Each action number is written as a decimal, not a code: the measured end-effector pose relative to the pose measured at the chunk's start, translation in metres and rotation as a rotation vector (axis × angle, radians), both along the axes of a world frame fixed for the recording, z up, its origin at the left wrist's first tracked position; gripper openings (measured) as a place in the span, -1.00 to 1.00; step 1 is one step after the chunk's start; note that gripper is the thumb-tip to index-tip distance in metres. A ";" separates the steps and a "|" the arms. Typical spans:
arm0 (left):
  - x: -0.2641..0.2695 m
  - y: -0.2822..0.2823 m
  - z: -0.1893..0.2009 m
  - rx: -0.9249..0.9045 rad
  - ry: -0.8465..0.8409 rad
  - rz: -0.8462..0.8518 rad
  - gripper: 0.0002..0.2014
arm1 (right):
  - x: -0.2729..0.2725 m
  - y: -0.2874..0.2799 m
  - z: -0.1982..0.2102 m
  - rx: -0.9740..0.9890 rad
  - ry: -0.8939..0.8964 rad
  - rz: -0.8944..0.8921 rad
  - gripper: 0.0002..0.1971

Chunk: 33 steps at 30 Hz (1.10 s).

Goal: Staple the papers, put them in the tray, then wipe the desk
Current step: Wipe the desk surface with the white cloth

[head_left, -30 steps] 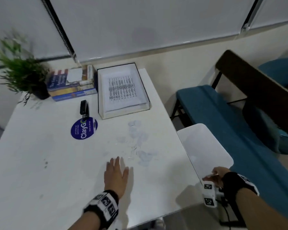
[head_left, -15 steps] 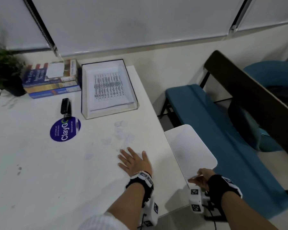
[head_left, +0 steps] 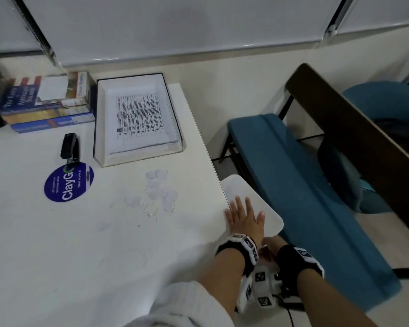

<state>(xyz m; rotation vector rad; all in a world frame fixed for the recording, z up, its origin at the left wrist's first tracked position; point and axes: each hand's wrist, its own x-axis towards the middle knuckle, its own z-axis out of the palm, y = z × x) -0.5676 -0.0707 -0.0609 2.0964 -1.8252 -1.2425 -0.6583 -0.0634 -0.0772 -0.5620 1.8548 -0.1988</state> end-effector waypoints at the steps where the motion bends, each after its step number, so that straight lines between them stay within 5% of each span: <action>1: 0.003 -0.002 0.008 0.018 0.016 -0.065 0.42 | 0.003 -0.001 0.003 0.005 -0.001 -0.007 -0.87; 3: 0.014 -0.005 0.017 0.001 0.109 -0.100 0.30 | 0.006 -0.001 0.003 0.006 -0.024 -0.017 -0.89; 6: 0.045 -0.001 0.030 -0.055 0.278 -0.132 -0.35 | 0.003 -0.001 -0.006 -0.020 -0.064 -0.033 -0.80; 10: 0.129 0.003 0.028 -0.253 0.102 0.035 -0.40 | -0.001 0.001 -0.009 -0.051 -0.056 -0.053 -0.84; 15: 0.263 0.022 0.011 -0.165 -0.293 0.502 -0.37 | -0.012 0.003 -0.009 0.004 -0.109 -0.062 -0.80; 18: 0.302 0.020 0.003 -0.075 -0.371 0.559 -0.36 | -0.017 0.003 -0.014 0.028 -0.149 -0.084 -0.84; 25: 0.259 -0.014 -0.002 0.090 -0.379 0.403 -0.31 | -0.019 -0.002 -0.007 0.067 -0.183 -0.099 -0.77; 33: 0.153 -0.010 0.001 0.016 -0.257 0.118 -0.33 | -0.020 0.003 -0.009 0.034 -0.197 -0.162 -0.77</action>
